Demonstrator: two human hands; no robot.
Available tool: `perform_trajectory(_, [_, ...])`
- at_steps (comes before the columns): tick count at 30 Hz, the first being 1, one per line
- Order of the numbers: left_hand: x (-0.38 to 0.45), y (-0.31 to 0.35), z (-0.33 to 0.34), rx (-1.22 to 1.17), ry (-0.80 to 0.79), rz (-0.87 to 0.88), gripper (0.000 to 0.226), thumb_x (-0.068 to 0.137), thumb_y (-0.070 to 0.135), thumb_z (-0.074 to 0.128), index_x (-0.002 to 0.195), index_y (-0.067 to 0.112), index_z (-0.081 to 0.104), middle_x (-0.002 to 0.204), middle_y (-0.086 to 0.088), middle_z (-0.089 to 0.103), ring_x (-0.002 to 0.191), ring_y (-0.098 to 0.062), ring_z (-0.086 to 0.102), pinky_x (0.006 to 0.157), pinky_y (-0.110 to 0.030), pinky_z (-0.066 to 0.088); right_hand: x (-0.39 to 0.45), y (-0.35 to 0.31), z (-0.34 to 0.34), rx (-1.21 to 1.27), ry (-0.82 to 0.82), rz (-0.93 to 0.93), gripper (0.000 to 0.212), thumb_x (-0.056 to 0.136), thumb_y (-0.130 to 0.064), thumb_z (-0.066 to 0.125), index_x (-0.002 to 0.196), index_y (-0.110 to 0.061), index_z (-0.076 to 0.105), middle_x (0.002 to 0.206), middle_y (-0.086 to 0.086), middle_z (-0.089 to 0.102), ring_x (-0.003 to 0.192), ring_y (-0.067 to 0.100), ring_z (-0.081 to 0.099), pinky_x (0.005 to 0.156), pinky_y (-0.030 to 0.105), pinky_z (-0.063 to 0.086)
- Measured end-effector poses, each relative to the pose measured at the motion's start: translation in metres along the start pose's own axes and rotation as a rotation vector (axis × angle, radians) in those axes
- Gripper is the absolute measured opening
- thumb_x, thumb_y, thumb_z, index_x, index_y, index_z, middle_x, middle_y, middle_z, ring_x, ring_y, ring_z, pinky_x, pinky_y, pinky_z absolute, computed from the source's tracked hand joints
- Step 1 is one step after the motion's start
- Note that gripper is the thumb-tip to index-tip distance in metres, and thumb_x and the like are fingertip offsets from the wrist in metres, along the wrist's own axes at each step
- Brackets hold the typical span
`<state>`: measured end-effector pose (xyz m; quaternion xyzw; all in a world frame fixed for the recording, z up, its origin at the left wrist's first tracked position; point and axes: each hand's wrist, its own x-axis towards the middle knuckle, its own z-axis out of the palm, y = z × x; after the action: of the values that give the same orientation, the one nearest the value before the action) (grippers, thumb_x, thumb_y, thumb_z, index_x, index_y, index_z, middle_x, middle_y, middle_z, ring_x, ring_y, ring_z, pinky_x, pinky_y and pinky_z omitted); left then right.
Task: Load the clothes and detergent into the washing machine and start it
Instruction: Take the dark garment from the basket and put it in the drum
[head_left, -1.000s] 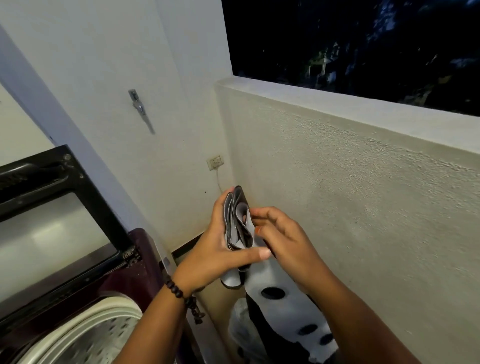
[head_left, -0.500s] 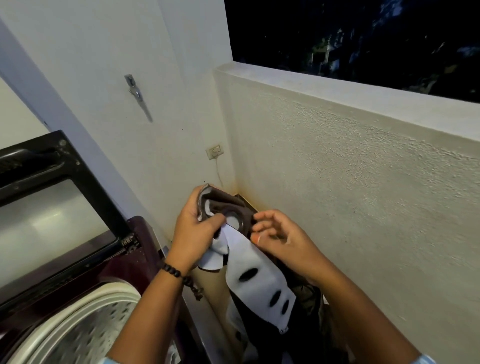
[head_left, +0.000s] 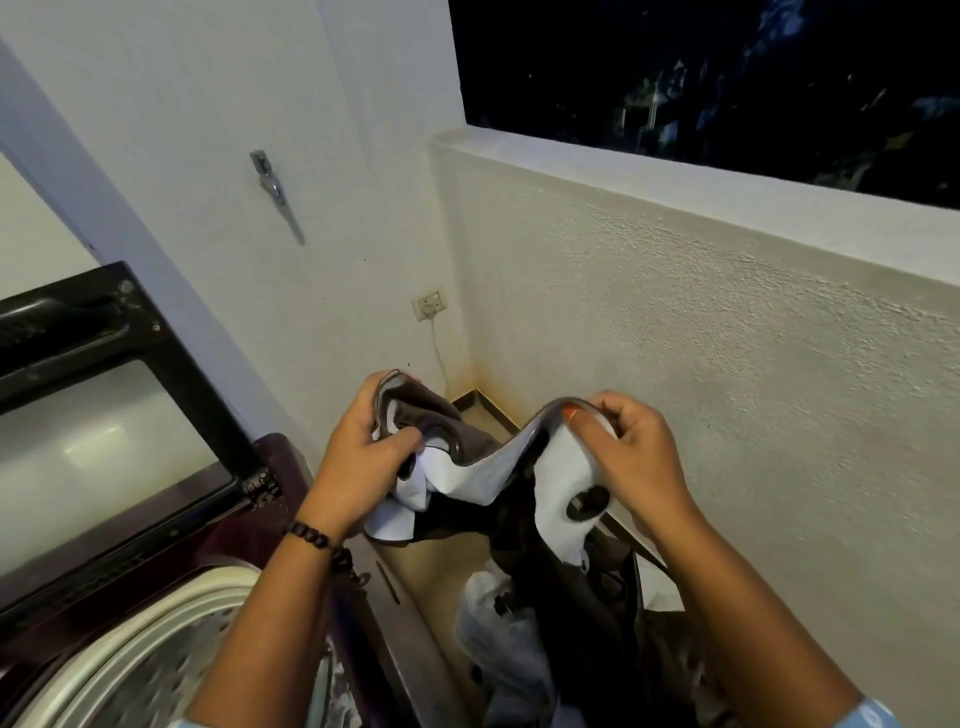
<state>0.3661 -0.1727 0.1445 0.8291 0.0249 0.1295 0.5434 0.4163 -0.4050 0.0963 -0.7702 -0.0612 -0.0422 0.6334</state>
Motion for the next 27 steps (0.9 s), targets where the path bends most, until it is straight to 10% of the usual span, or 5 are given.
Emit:
perform_trajectory(6, [-0.009,0.011,0.022,-0.067,-0.147,0.012,0.046,0.071,0.022,0.064,0.114,0.035,0.053,0.1,0.015,0.066,0.097,-0.005,0.064,0.084,-0.021,0.052,-0.011,-0.041,0.024,0.233,-0.063,0.052,0.008,0.091,-0.029,0.063,0.093,-0.021,0.065,0.068,-0.005,0.066,0.064,0.009,0.06,0.064,0.032,0.051])
perform_trajectory(12, [-0.011,0.016,0.026,-0.239,-0.2,-0.093,0.058,0.073,0.032,0.077,0.123,0.031,0.048,0.107,0.009,0.068,0.102,-0.009,0.066,0.084,-0.026,0.055,-0.022,-0.056,0.028,0.31,-0.346,0.082,0.024,0.099,-0.035,0.047,0.115,-0.024,0.061,0.107,0.002,0.069,0.105,0.014,0.066,0.095,0.033,0.052])
perform_trajectory(17, [-0.009,0.013,0.031,-0.163,-0.075,-0.081,0.046,0.077,0.019,0.077,0.117,0.02,0.054,0.106,-0.001,0.069,0.1,-0.015,0.067,0.087,-0.029,0.053,-0.023,-0.053,0.023,0.279,-0.57,0.11,0.036,0.093,-0.046,0.042,0.122,-0.026,0.05,0.116,-0.002,0.067,0.108,-0.003,0.061,0.091,0.015,0.048])
perform_trajectory(21, [-0.007,0.008,0.032,-0.2,0.007,-0.091,0.033,0.087,-0.008,0.057,0.109,0.016,0.058,0.094,0.0,0.068,0.087,-0.014,0.065,0.075,-0.024,0.053,-0.025,-0.039,0.016,0.407,-0.658,0.155,0.061,0.084,-0.027,0.066,0.136,-0.029,0.034,0.13,-0.006,0.062,0.118,0.007,0.06,0.101,0.03,0.048])
perform_trajectory(27, [0.001,0.0,0.017,-0.27,0.2,-0.164,0.041,0.086,-0.012,0.046,0.112,0.017,0.058,0.107,-0.006,0.065,0.094,-0.019,0.065,0.08,-0.03,0.055,-0.036,-0.013,-0.004,-0.444,-0.865,0.021,0.08,0.068,-0.042,0.082,0.132,-0.042,0.033,0.126,-0.015,0.053,0.111,0.009,0.056,0.091,0.037,0.053])
